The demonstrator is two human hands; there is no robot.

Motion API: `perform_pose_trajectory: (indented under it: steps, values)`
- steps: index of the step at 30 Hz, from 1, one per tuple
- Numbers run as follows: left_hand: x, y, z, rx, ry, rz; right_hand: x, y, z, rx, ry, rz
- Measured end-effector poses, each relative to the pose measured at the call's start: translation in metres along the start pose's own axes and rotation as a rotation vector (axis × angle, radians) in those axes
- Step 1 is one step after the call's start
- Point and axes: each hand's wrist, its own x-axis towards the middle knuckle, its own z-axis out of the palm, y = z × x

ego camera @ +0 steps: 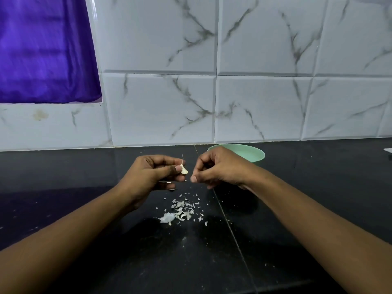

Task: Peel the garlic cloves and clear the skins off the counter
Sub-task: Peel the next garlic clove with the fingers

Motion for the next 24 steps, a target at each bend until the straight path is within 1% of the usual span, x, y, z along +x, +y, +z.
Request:
perform_pose_trajectory:
  steps: [5,9,13,15,19,24]
  values:
    - [-0.0001,-0.0003,-0.0009,0.009,0.008,-0.003,0.0005,-0.0001,0.0030,0.057,0.008,-0.018]
    - [0.0006,-0.0002,-0.0027,0.014,0.012,-0.012,-0.0009,-0.0046,-0.0014,0.082,0.010,0.047]
    - [0.0000,-0.0003,-0.0024,0.017,0.012,-0.006,0.0003,-0.0027,-0.0030,0.028,0.033,0.009]
    - [-0.0003,-0.0004,-0.0018,0.025,0.018,-0.001,0.0009,-0.0020,-0.0013,0.051,0.065,-0.011]
    - [-0.0001,-0.0007,-0.0002,0.058,0.022,0.011,0.0009,-0.0023,0.0024,0.072,0.077,-0.002]
    - [-0.0012,-0.0014,0.0009,0.070,0.001,0.019,0.0006,-0.0032,0.0060,0.004,0.077,-0.001]
